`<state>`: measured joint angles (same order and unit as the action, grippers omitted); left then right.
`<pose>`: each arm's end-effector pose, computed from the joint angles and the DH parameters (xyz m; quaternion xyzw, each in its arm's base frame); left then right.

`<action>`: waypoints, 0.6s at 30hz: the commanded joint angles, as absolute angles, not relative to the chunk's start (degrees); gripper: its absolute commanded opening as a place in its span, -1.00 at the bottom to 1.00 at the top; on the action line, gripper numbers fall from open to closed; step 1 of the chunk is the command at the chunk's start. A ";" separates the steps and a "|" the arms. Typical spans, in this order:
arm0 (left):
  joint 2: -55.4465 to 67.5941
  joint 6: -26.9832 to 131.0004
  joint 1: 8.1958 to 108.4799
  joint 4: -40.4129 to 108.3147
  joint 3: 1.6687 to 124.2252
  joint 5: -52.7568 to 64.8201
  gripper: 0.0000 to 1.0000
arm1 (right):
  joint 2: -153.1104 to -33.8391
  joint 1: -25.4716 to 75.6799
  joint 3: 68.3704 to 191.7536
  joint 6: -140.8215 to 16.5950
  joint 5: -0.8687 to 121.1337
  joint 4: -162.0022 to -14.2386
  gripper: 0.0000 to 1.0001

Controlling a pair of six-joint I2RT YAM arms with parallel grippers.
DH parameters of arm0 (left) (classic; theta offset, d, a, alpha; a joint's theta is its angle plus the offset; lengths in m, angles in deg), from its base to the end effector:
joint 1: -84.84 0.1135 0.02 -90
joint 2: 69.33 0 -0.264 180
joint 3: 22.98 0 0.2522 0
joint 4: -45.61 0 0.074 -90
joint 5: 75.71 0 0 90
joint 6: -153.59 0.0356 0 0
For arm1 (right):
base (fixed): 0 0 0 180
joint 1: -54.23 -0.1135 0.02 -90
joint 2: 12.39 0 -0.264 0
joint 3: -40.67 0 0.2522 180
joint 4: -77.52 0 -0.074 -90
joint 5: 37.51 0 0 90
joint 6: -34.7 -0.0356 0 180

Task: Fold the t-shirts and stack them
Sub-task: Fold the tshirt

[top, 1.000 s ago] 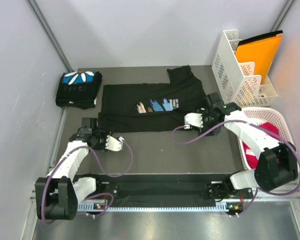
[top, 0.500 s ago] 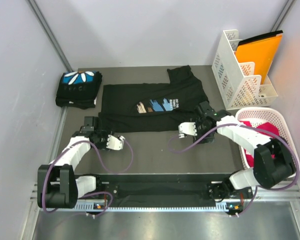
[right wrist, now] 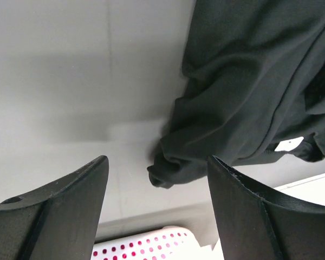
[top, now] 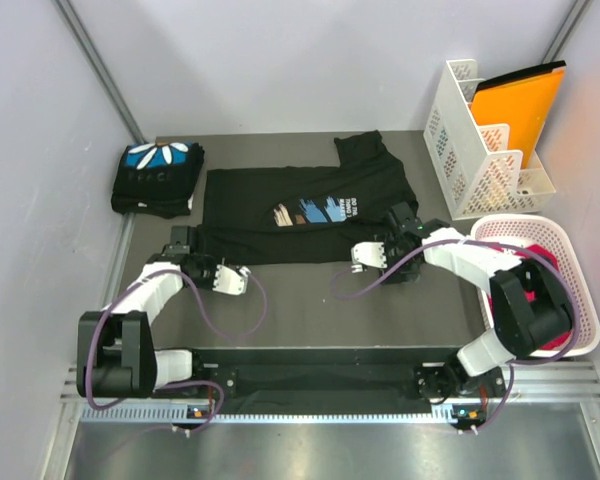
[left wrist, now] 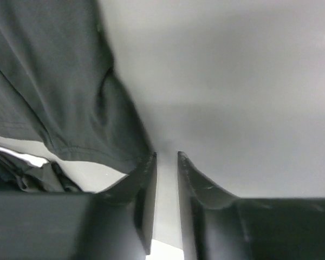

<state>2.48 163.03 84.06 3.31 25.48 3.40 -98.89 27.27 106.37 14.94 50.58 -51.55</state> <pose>0.2139 -0.0096 0.1651 0.7595 0.6087 0.0988 0.2072 0.2448 0.1232 0.1834 -0.7387 0.6548 -0.0738 0.1415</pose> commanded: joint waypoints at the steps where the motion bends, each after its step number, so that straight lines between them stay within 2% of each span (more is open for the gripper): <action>1: 5.28 163.87 84.40 0.66 29.96 3.83 -0.92 | -100.02 26.81 105.76 13.96 50.65 -55.05 0.45; 2: 5.90 163.44 84.40 0.04 30.59 4.18 -1.00 | -100.11 26.98 105.67 13.87 50.65 -55.23 0.45; 18: 11.35 162.82 84.40 -4.36 36.31 4.36 -1.00 | -102.04 30.76 107.34 14.31 48.27 -57.78 0.46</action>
<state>11.20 162.52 84.06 -1.04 34.72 5.19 -101.19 29.52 105.74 14.55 48.92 -56.49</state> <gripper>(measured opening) 0.010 0.729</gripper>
